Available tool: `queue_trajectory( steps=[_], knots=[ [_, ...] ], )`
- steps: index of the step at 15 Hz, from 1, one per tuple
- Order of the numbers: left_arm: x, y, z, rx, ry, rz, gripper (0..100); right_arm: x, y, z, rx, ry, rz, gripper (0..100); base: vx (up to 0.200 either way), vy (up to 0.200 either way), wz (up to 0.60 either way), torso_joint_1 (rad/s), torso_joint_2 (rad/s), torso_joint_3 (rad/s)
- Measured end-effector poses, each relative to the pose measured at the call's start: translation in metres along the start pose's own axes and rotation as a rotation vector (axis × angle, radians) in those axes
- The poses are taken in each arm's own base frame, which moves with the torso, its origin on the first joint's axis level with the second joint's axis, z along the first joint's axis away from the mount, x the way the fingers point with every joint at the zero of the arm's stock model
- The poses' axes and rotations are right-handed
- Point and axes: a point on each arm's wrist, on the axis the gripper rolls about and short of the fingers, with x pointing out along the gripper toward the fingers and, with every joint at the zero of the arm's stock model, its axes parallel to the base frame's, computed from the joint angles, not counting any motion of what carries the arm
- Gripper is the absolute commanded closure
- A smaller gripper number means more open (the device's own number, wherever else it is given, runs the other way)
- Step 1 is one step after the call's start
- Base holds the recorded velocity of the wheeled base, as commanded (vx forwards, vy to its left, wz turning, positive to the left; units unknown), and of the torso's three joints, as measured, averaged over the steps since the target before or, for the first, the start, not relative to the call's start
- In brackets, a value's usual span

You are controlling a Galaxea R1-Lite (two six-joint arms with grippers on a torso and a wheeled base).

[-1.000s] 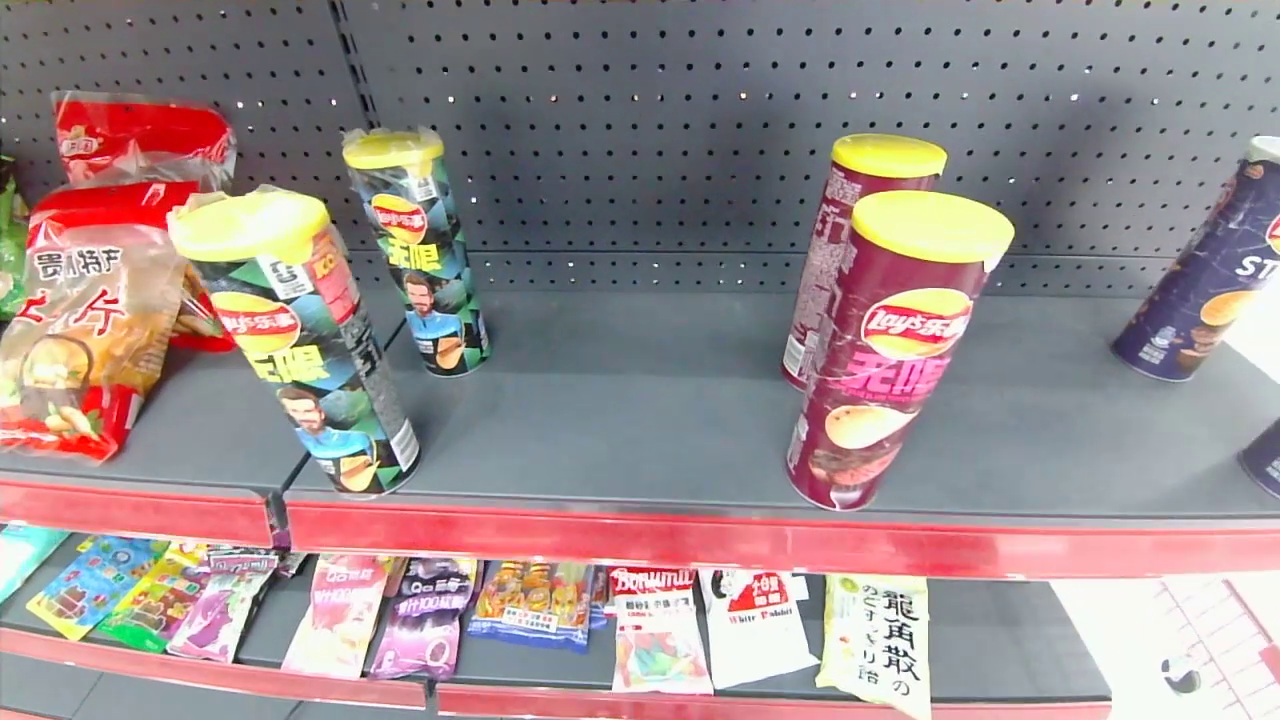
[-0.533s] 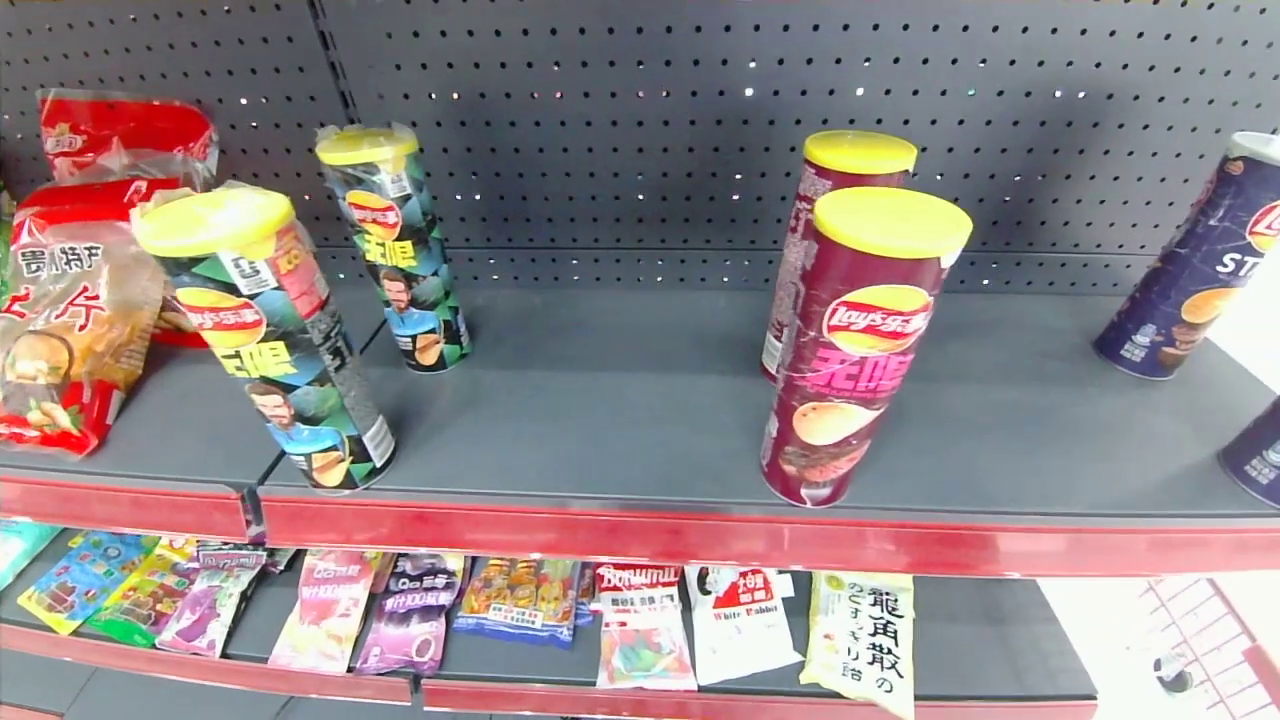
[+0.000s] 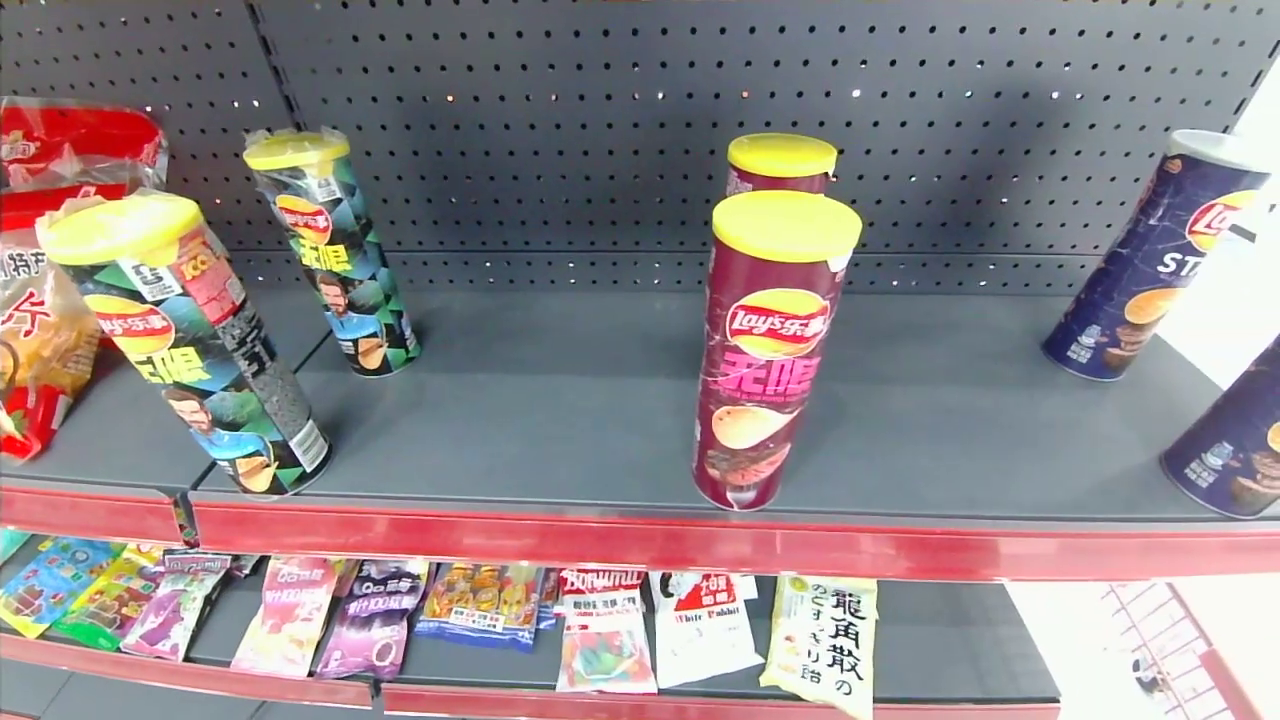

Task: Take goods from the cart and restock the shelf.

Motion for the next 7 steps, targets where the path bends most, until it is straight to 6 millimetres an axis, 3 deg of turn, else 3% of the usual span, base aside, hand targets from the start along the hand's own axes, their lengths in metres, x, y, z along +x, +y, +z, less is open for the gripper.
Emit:
queue_trajectory(
  steps=[7],
  knots=[
    [0.0, 0.0, 0.0, -0.001, 0.0, 0.0, 0, 0.0, -0.0001, -0.0001, 0.0, 0.0, -0.008, 0, 0.0, 0.0, 0.0, 0.0, 0.0, 0.0]
  ],
)
